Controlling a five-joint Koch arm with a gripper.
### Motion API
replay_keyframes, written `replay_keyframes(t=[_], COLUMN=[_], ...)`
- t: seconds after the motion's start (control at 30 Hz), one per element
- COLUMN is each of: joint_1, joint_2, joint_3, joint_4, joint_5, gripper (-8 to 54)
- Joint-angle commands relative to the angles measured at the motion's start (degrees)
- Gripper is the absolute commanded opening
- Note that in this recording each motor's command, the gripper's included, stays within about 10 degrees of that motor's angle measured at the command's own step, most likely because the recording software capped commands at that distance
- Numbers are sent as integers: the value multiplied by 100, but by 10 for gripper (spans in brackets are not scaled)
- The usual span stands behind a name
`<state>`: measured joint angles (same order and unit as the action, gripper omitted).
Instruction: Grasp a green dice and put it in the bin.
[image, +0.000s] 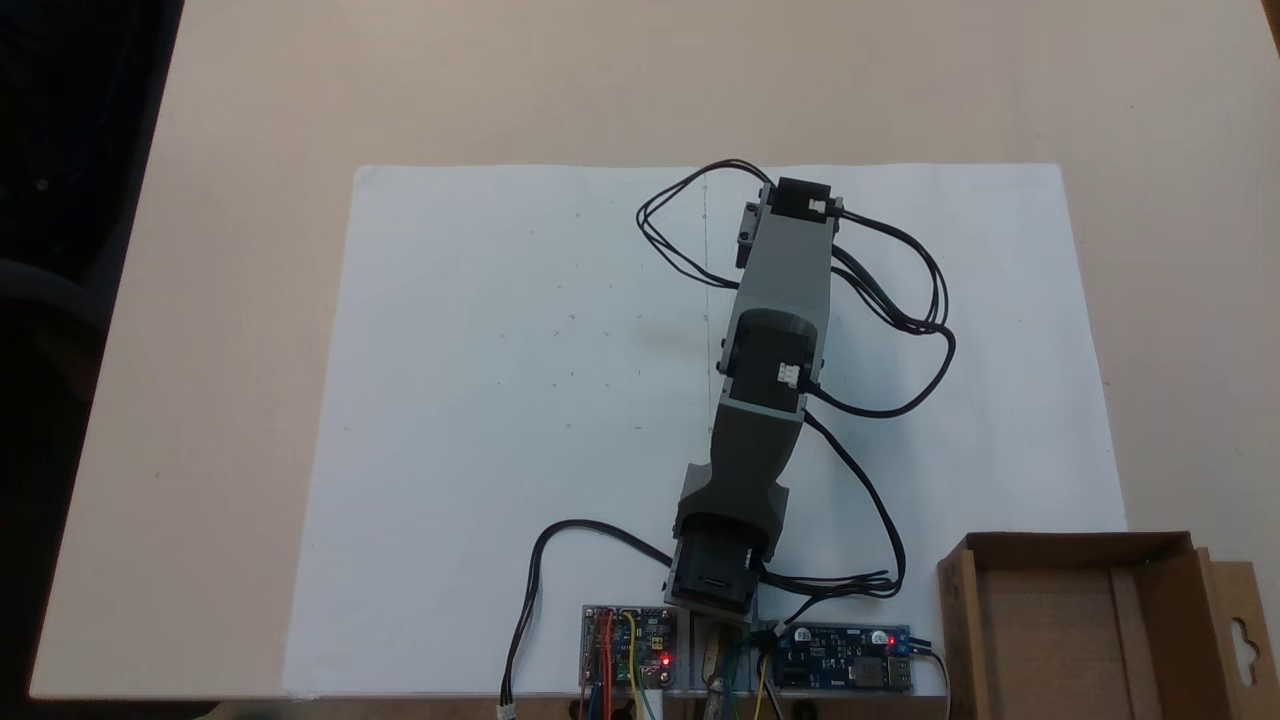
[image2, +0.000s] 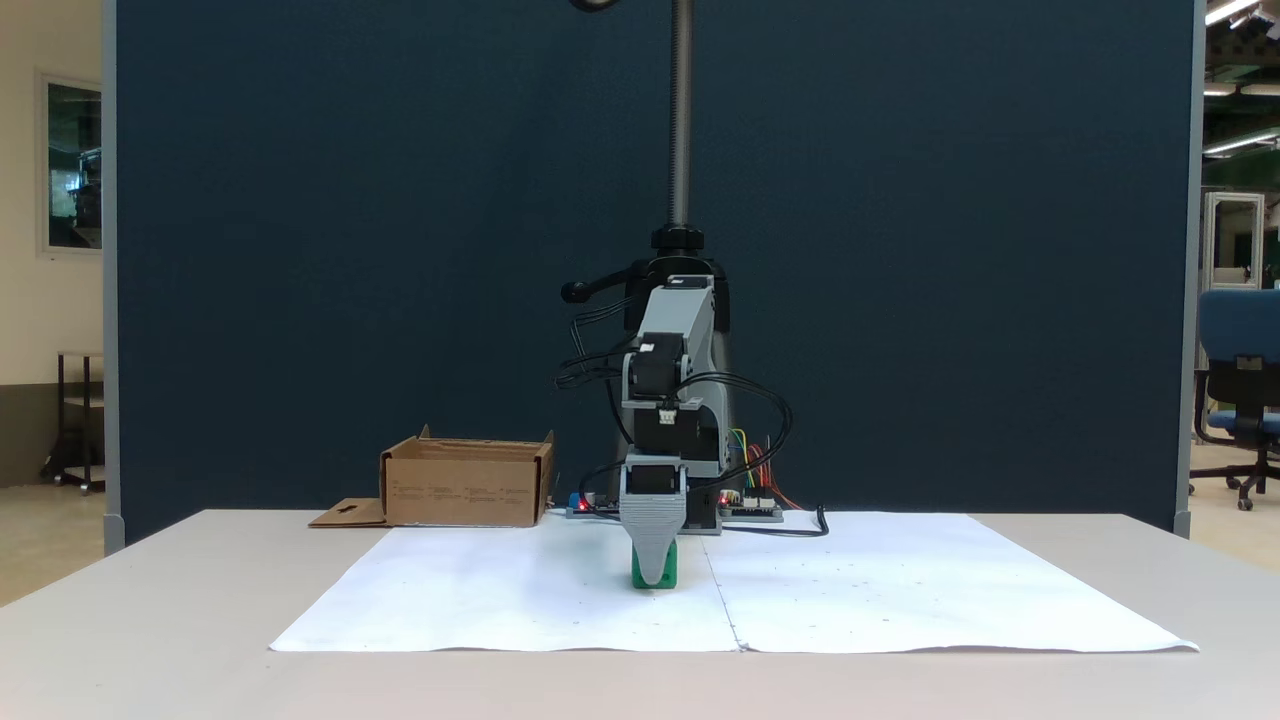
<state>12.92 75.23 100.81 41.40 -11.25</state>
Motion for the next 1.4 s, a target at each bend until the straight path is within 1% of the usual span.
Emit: replay_keyframes(t=[0.0, 0.13, 0.17, 0.23, 0.73, 0.8, 1.0, 1.13, 1.37], joint_1=[35, 35, 35, 35, 35, 35, 44, 62, 79], joint_2=[88, 70, 62, 53, -26, -35, -62, -62, -70], joint_3=[-237, -237, -237, -237, -237, -237, -237, -237, -237], joint_4=[-62, -62, -62, -70, -149, -167, -211, -211, -325], joint_5=[-396, -387, -387, -387, -387, -387, -378, -378, -378], gripper=[412, 410, 395, 382, 379, 355, 354, 292, 292])
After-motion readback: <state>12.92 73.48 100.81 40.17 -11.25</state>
